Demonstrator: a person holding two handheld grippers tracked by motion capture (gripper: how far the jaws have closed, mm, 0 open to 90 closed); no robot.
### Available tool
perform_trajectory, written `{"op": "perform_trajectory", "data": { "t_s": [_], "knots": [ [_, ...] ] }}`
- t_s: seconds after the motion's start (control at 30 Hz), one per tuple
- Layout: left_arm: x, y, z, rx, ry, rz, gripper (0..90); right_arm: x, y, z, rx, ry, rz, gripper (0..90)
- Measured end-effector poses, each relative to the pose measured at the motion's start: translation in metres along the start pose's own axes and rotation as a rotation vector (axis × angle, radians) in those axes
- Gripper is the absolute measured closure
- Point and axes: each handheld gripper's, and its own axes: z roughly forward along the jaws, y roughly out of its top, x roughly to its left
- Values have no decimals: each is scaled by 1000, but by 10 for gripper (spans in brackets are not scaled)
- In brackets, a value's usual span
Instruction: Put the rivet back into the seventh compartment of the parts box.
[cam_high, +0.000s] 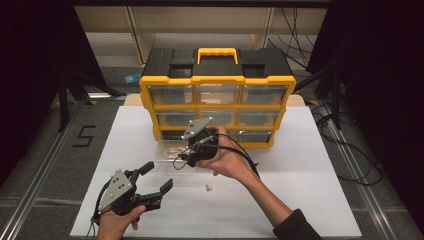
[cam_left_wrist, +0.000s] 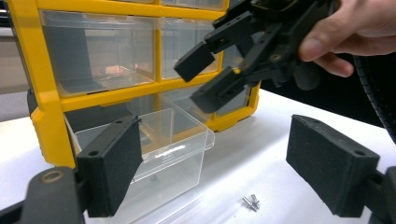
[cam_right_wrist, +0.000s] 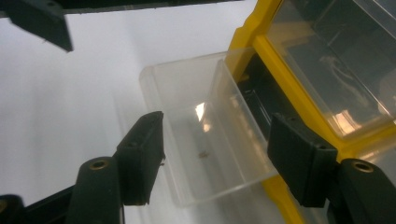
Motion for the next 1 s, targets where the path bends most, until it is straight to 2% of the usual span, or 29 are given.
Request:
{"op": "perform_trajectory", "data": {
  "t_s": [0.27,0.47,0.53,0.63,1.0],
  "knots": [
    [0,0,0,1,2,0,180,7,-16,-11,3,10,-13,355],
    [0,0,0,2,3,0,180,12,-27,-15,25,22,-19,341],
    [0,0,0,1,3,0,180,14,-35,-14,50,26,-31,329],
    [0,0,0,-3,1,0,180,15,-40,-14,74,36,-22,321],
    [0,1,-1,-5,-2,0,180,19,-57,-2,154,67,-38,317]
  ]
}}
